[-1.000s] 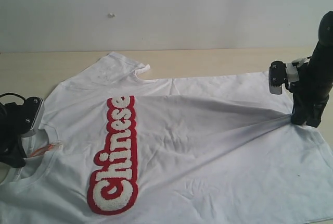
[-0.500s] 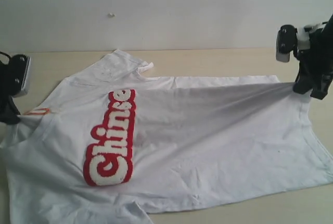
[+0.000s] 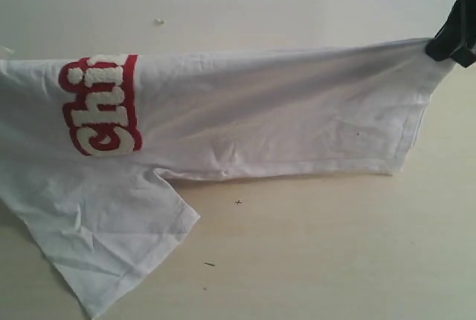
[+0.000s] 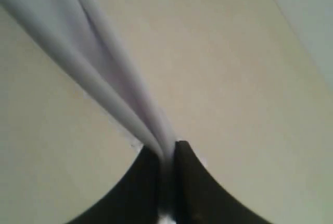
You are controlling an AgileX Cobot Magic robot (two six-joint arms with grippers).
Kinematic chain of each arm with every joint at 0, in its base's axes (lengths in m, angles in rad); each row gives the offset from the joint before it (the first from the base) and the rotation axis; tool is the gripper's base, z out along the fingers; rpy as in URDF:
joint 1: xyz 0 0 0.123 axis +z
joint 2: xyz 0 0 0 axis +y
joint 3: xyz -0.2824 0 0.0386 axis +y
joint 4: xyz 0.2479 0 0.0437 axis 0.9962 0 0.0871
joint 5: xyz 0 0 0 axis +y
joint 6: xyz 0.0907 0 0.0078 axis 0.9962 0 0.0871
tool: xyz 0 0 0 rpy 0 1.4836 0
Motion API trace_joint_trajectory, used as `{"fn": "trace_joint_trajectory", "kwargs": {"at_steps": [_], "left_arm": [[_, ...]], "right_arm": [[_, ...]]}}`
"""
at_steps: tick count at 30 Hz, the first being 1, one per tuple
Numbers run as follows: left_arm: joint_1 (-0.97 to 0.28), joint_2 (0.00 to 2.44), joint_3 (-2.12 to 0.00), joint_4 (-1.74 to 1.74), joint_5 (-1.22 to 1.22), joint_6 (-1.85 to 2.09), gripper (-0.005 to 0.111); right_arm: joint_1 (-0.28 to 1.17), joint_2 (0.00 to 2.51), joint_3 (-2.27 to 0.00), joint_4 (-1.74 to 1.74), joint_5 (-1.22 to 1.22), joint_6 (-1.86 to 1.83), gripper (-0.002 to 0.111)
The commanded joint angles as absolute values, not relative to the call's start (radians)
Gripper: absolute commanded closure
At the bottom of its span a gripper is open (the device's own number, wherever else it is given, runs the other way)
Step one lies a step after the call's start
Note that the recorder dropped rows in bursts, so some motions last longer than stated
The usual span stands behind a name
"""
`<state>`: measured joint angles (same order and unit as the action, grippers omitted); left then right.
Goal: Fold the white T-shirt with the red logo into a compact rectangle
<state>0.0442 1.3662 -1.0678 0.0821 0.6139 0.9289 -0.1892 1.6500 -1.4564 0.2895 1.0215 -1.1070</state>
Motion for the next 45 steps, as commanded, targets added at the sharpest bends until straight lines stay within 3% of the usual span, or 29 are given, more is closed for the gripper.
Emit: {"fn": "trace_joint_trajectory", "kwargs": {"at_steps": [1, 21, 29, 45], "left_arm": [[0.05, 1.279, -1.076, 0.12, 0.674, 0.873, 0.107], [0.05, 0.853, -1.088, 0.26, 0.797, 0.617, 0.107], [0.05, 0.878, -1.151, 0.15, 0.958, 0.672, 0.107], [0.048, 0.996, -1.275, 0.091, 1.014, 0.725, 0.107]], "right_arm": [[-0.192, 1.534, -1.454, 0.289, 1.122, -1.094, 0.108], [-0.137, 1.231, -1.454, 0.387, 1.221, -0.874, 0.108], [-0.081, 1.214, -1.454, 0.358, 1.221, -0.792, 0.108], [-0.081, 1.293, -1.531, 0.333, 1.221, -0.739, 0.108]]}}
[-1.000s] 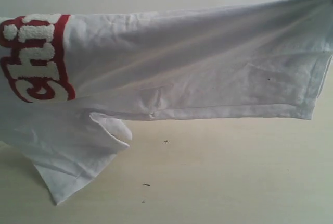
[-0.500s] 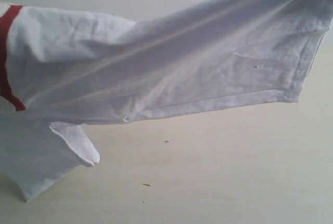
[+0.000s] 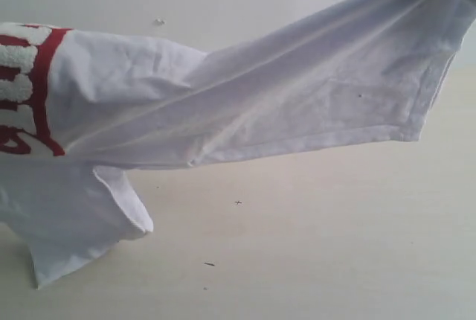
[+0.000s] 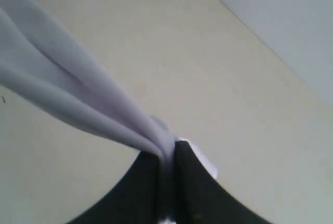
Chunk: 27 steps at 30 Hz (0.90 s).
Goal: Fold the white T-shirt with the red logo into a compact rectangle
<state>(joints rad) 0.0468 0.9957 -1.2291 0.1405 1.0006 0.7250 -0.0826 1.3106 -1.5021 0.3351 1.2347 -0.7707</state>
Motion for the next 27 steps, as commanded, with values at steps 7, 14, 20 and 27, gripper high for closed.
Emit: {"fn": "trace_joint_trajectory", "kwargs": {"at_steps": [7, 14, 20, 27], "left_arm": [[0.048, 0.931, -1.282, 0.044, 1.127, 0.67, 0.107], [0.048, 0.833, -1.282, 0.062, 1.183, 0.641, 0.107], [0.048, 0.97, -1.282, 0.019, 1.206, 0.673, 0.107], [0.048, 1.465, -1.282, 0.008, 0.927, 0.82, 0.107]], "right_arm": [[-0.081, 1.195, -1.531, 0.335, 1.221, -0.63, 0.108], [-0.081, 1.074, -1.474, 0.351, 1.221, -0.599, 0.108], [-0.081, 1.164, -1.363, 0.274, 1.221, -0.632, 0.108], [-0.081, 1.646, -1.354, 0.18, 0.964, -0.766, 0.108]]}}
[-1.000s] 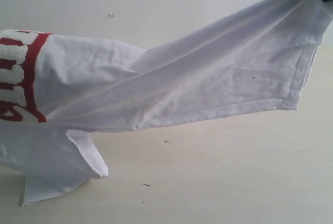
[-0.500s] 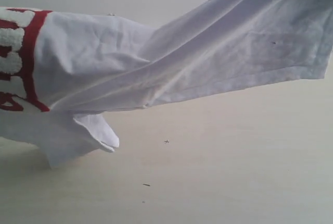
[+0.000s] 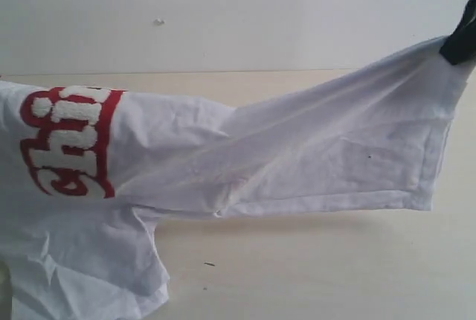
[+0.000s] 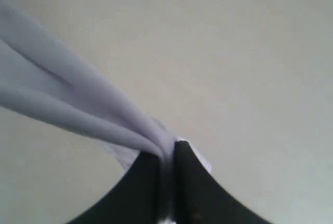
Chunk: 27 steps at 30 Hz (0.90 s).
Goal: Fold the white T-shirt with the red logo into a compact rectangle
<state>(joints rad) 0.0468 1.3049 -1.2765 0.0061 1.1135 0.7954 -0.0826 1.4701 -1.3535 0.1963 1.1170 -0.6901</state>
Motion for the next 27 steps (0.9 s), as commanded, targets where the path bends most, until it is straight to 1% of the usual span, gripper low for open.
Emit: {"fn": "trace_joint_trajectory", "kwargs": {"at_steps": [1, 3, 5, 8, 14, 18, 21, 22, 23, 26, 27], "left_arm": [[0.048, 1.538, -1.282, 0.008, 0.845, 0.836, 0.107], [0.048, 1.656, -1.282, 0.01, 0.675, 0.85, 0.107], [0.048, 1.725, -1.282, 0.01, 0.583, 0.879, 0.107], [0.048, 1.853, -1.282, 0.033, 0.402, 0.89, 0.107], [0.048, 1.996, -1.282, 0.078, 0.12, 0.89, 0.107], [0.048, 2.056, -1.282, 0.078, -0.021, 0.89, 0.106], [0.048, 2.073, -1.282, 0.078, -0.071, 0.914, 0.093], [0.048, 2.074, -1.282, 0.078, -0.08, 0.921, 0.084], [0.048, 2.074, -1.282, 0.078, -0.096, 0.921, 0.074], [0.05, 2.074, -1.282, 0.078, -0.139, 0.914, 0.032], [0.05, 2.074, -1.282, 0.075, -0.149, 0.898, 0.02]], "right_arm": [[-0.081, 1.729, -1.354, 0.18, 0.875, -0.815, 0.108], [-0.081, 1.852, -1.354, 0.178, 0.648, -0.869, 0.108], [-0.081, 1.913, -1.354, 0.178, 0.525, -0.902, 0.108], [-0.081, 2.011, -1.354, 0.171, 0.235, -0.982, 0.108], [-0.081, 2.098, -1.354, 0.171, -0.077, -1.079, 0.108], [-0.081, 2.152, -1.354, 0.171, -0.171, -1.079, 0.108], [-0.081, 2.18, -1.354, 0.171, -0.224, -1.08, 0.103], [-0.081, 2.185, -1.354, 0.171, -0.239, -1.08, 0.099], [-0.081, 2.19, -1.358, 0.171, -0.242, -1.08, 0.094], [-0.081, 2.19, -1.368, 0.171, -0.24, -1.074, 0.078], [-0.081, 2.19, -1.373, 0.171, -0.24, -1.072, 0.072]]}}
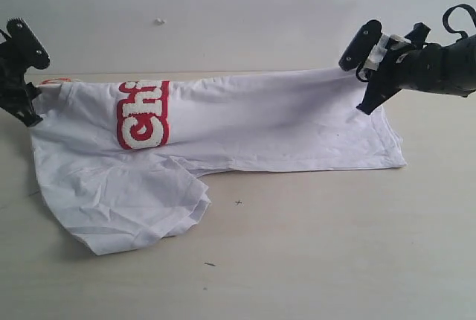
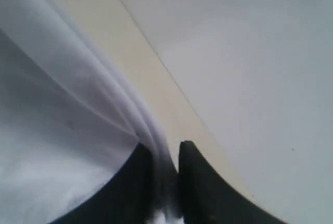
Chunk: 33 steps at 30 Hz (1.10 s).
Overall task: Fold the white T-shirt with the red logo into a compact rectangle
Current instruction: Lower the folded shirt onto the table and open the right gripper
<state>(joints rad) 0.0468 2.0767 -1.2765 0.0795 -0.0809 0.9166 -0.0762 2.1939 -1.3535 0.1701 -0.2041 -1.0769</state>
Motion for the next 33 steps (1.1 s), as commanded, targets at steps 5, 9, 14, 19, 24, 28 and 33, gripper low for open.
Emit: {"fn": "trace_joint_trajectory", "kwargs": {"at_steps": [5, 9, 14, 19, 24, 28, 33], "left_arm": [[0.05, 2.074, -1.282, 0.066, -0.14, 0.829, 0.006], [0.05, 2.07, -1.282, 0.066, -0.142, 0.679, 0.006], [0.054, 2.069, -1.282, 0.066, -0.137, 0.52, 0.006], [0.07, 2.069, -1.282, 0.066, -0.087, 0.495, 0.006], [0.085, 2.069, -1.282, 0.066, -0.054, 0.492, 0.006], [0.091, 2.069, -1.282, 0.066, -0.046, 0.492, 0.006], [0.091, 2.069, -1.282, 0.066, -0.042, 0.492, 0.006]], "right_arm": [[-0.081, 2.19, -1.376, 0.183, -0.232, -1.047, 0.051], [-0.081, 2.189, -1.376, 0.183, -0.229, -0.911, 0.049], [-0.084, 2.189, -1.423, 0.234, -0.126, -0.774, 0.049], [-0.104, 2.189, -1.521, 0.322, 0.076, -0.744, 0.049], [-0.144, 2.189, -1.621, 0.339, 0.218, -0.591, 0.049], [-0.167, 2.189, -1.671, 0.341, 0.333, -0.545, 0.049], [-0.201, 2.189, -1.735, 0.346, 0.474, -0.507, 0.049]]}}
